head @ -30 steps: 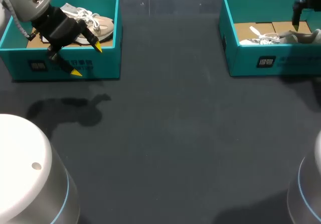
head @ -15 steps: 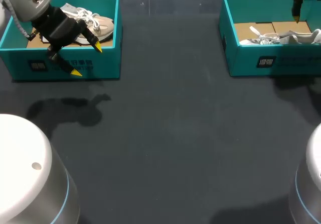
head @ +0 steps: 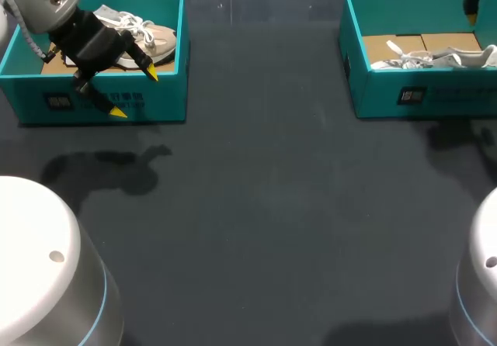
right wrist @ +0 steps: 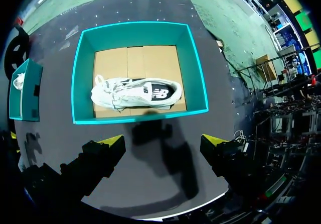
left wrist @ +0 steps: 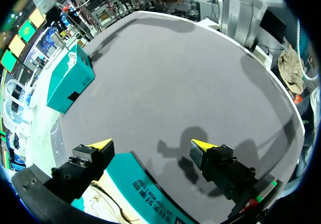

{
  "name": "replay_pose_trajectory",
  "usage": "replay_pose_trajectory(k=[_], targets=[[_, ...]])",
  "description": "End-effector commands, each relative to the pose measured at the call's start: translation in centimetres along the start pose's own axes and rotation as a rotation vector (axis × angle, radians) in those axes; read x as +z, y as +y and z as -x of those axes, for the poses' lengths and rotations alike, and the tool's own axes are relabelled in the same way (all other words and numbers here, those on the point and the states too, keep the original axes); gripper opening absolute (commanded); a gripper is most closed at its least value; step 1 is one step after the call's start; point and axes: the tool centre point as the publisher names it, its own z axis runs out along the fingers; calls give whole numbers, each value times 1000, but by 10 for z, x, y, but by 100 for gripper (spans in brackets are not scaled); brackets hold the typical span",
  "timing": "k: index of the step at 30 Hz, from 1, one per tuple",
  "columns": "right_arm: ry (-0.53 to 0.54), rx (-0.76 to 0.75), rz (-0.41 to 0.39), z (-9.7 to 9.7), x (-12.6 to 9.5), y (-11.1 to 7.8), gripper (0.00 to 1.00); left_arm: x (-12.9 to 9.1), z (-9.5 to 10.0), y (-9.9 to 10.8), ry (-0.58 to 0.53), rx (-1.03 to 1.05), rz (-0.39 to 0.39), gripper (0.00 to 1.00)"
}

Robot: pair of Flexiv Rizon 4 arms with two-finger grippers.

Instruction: Take the shoe out of the shoebox, open the shoe tongue, remove and reinsert the insole, then place the shoe into the shoebox

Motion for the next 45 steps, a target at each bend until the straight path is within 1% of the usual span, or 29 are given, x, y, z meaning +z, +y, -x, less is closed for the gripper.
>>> replay_pose_trajectory(k=[1,4,8,12,14,15,16,28,29,30,32,33,35,37,38,39,40,45], targets=[[2,0,4,1,1,-2,100,-3,3,7,-25,12,29,100],[2,0,4,1,1,-2,100,-13,11,20,-32,21,47,100],[2,0,4,1,1,-2,100,-39,21,43,-31,98,43,100],[2,0,4,1,1,-2,100,-68,38,68,-31,167,57,100],[2,0,4,1,1,-2,100,-79,47,83,-23,228,70,100],[2,0,4,1,1,-2,100,-84,54,96,-27,269,88,100],[2,0,4,1,1,-2,100,-86,63,108,-44,261,119,100],[2,0,4,1,1,-2,100,-86,63,108,-44,261,119,100],[2,0,4,1,1,-2,100,-85,63,112,-20,303,115,100],[2,0,4,1,1,-2,100,-86,65,120,-26,356,148,100],[2,0,4,1,1,-2,100,-91,68,138,21,488,115,100],[2,0,4,1,1,-2,100,-93,71,149,67,542,110,100],[2,0,4,1,1,-2,100,-98,77,171,107,644,153,100],[2,0,4,1,1,-2,100,-104,82,191,175,772,151,100],[2,0,4,1,1,-2,100,-107,85,201,197,821,165,100],[2,0,4,1,1,-2,100,-110,87,210,225,892,160,100],[2,0,4,1,1,-2,100,-116,89,218,219,935,126,100],[2,0,4,1,1,-2,100,-116,89,218,219,935,126,100]])
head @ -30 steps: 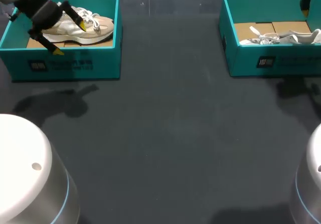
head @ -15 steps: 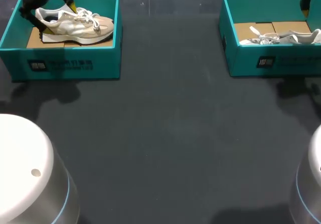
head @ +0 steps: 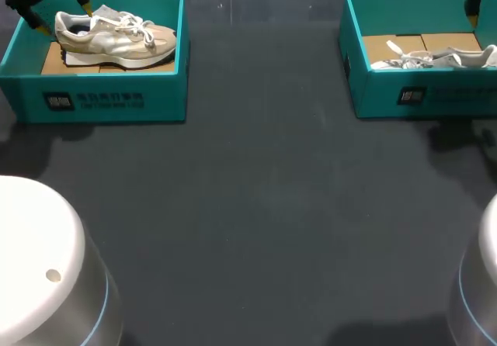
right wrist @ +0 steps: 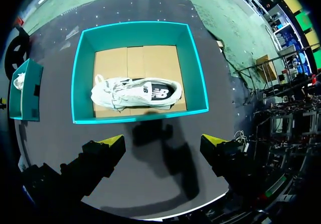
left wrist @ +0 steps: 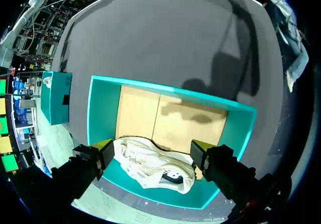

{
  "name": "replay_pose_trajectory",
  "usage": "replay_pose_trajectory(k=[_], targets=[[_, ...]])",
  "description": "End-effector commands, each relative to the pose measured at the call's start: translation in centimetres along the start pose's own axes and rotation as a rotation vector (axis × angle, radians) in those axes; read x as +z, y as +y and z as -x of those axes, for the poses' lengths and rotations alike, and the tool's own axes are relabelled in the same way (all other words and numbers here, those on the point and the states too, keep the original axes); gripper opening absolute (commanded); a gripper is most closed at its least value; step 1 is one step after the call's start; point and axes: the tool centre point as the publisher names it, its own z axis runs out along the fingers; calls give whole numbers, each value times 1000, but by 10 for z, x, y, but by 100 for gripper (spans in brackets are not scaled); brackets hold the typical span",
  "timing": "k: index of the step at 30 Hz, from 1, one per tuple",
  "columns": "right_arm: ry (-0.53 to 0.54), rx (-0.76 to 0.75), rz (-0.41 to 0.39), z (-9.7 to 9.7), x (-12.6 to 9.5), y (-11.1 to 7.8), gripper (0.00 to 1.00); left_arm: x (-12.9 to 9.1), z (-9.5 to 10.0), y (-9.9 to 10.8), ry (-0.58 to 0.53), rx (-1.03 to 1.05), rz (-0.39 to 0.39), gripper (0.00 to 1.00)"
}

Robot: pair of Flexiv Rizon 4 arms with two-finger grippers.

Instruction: Take the shoe out of the shoebox, open the shoe tongue, remove and reinsert the insole, then place the shoe into the shoebox

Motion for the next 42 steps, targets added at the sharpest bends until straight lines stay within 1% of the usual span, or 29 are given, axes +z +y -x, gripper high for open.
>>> replay_pose_trajectory(k=[1,5,6,7,8,9,10,11,12,15,17,19,23,26,30,35,39,42], targets=[[-1,0,0,0,0,0,100,-2,2,24,63,238,-98,100],[-1,0,0,0,0,0,100,-2,2,24,63,238,-98,100],[-1,0,0,0,0,0,100,0,2,24,58,263,-128,100],[-1,0,0,0,0,0,100,4,0,29,69,331,-136,100],[-1,0,0,0,0,0,100,5,-2,35,86,343,-125,100],[-1,0,0,0,0,0,100,6,-5,42,97,387,-140,100],[-1,0,0,0,0,0,100,6,-8,49,113,405,-127,100],[-1,0,0,0,0,0,100,8,-11,56,154,397,-103,100],[-1,0,0,0,0,0,100,9,-14,62,169,432,-109,100],[-1,0,0,0,0,0,100,9,-24,80,208,455,-92,100],[-1,0,0,0,0,0,100,11,-28,92,221,426,-84,100],[-1,0,0,0,0,0,100,13,-30,99,197,379,-93,100],[-1,0,0,0,0,0,100,13,-30,99,197,379,-93,100],[-1,0,0,0,0,0,100,23,-33,103,229,366,-76,100],[-1,0,0,0,0,0,100,28,-39,111,247,354,-60,100],[-1,0,0,0,0,0,100,38,-50,120,280,322,-27,100],[-1,0,0,0,0,0,100,46,-59,125,278,305,-12,100],[-1,0,0,0,0,0,100,53,-65,132,297,286,7,100]])
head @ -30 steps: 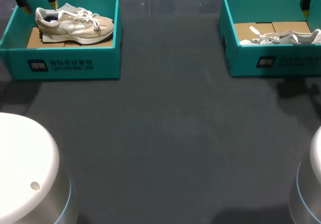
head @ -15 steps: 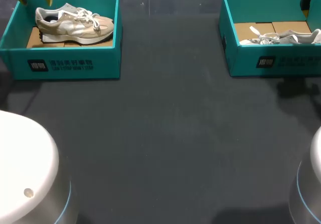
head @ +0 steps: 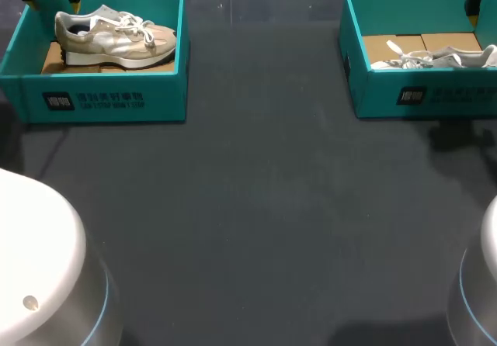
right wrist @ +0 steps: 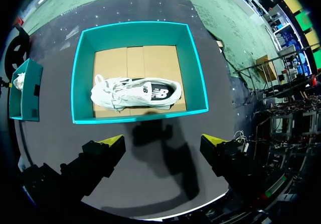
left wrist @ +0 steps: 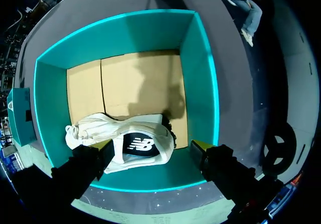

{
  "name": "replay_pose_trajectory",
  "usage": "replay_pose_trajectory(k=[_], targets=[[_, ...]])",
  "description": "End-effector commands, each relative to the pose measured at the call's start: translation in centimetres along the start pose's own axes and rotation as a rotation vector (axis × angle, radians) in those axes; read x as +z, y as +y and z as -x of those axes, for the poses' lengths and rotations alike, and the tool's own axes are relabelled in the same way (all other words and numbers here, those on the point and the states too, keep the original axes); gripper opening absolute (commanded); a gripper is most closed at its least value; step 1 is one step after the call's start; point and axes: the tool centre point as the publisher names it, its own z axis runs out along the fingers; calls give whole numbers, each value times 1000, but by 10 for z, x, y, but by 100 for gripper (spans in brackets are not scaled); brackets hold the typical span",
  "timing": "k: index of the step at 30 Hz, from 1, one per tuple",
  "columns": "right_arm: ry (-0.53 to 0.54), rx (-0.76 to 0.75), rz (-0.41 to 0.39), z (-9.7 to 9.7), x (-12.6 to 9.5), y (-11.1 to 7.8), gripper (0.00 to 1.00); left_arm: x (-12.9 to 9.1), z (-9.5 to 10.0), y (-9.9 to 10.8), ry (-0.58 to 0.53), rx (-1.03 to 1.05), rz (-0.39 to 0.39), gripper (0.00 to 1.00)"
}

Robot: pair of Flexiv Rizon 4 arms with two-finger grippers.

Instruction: Take the shoe out of the shoebox, open the shoe tongue, remove and reinsert the insole, then place the shoe into the shoebox

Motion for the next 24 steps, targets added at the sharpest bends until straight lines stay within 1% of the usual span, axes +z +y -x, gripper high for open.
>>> replay_pose_trajectory(k=[1,9,15,24], targets=[[0,0,0,0,0,0,100,15,-5,5,14,-25,23,100],[0,0,0,0,0,0,100,35,-12,17,21,-71,39,100],[0,0,0,0,0,0,100,49,-13,24,17,-94,3,100],[0,0,0,0,0,0,100,63,-17,35,19,-98,-26,100]])
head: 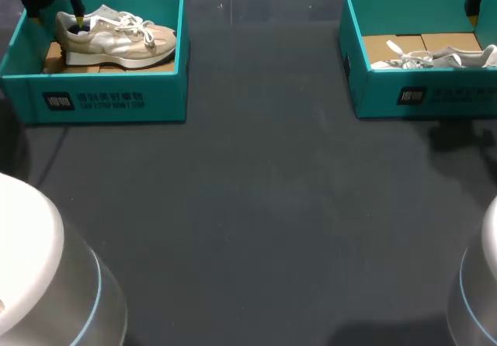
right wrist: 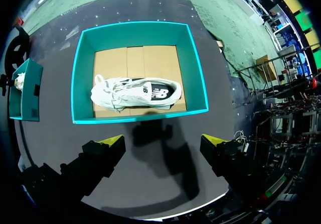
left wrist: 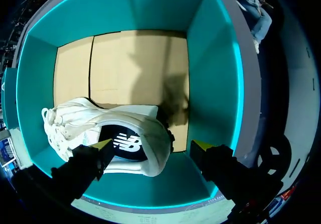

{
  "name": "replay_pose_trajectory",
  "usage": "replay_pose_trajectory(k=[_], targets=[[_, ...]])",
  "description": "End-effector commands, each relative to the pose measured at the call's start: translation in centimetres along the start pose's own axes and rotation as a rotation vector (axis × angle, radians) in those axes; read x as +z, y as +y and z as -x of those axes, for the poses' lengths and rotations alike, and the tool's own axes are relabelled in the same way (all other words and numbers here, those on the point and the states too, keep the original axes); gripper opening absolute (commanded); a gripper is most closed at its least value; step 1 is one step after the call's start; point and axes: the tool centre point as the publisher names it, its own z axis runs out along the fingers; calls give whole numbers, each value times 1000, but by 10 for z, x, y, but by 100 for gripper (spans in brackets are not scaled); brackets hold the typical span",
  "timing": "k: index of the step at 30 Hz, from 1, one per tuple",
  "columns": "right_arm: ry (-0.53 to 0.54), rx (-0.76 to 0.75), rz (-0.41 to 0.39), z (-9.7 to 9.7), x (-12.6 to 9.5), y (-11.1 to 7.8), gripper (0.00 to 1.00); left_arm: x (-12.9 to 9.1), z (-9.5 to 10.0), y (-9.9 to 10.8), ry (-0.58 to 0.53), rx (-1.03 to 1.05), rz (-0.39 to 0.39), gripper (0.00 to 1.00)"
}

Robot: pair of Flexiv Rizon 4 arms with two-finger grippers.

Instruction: Take the shoe out of the shoebox, open the shoe tongue, remove and reinsert the insole, then place the shoe into the shoebox

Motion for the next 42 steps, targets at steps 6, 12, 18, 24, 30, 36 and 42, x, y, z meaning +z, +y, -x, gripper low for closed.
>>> replay_pose_trajectory(k=[6,12,18,24,30,36,42], targets=[[0,0,-1,0,0,0,100,19,-3,17,4,5,-75,100],[0,0,-1,0,0,0,100,28,-1,10,15,17,-103,100],[0,0,-1,0,0,0,100,34,-2,6,24,24,-125,100],[0,0,-1,0,0,0,100,42,-4,3,35,21,-150,95],[0,0,-1,0,0,0,100,48,-5,-3,42,26,-166,87],[0,0,-1,0,0,0,100,49,-8,-2,45,22,-167,88],[0,0,-1,0,0,0,100,45,-9,5,55,27,-128,87]])
